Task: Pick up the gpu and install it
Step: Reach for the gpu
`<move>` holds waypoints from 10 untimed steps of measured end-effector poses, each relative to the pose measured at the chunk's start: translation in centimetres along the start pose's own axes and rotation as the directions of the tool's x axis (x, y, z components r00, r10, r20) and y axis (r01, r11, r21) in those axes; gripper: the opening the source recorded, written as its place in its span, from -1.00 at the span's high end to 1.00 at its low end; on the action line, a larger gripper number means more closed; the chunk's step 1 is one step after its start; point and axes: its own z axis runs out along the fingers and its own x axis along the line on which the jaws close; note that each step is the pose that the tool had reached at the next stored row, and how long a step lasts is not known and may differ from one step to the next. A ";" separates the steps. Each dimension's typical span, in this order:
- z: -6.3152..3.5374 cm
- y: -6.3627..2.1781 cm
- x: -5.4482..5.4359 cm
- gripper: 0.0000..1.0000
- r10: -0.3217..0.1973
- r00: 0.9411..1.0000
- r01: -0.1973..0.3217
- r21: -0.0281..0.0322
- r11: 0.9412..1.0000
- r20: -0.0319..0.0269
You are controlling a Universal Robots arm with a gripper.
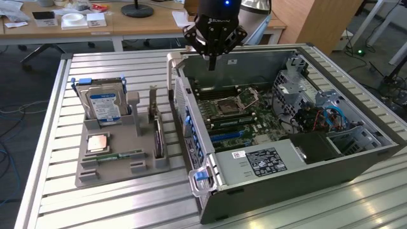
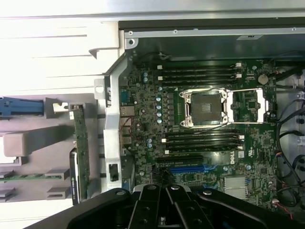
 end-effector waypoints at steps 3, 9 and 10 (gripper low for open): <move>-0.02 -0.05 0.6 0.79 0.000 1.000 0.000 0.000 1.000 0.000; -0.03 -0.13 1.8 0.79 0.000 1.000 0.000 0.000 1.000 0.000; -0.04 -0.15 2.0 0.79 0.000 1.000 0.000 0.000 1.000 0.000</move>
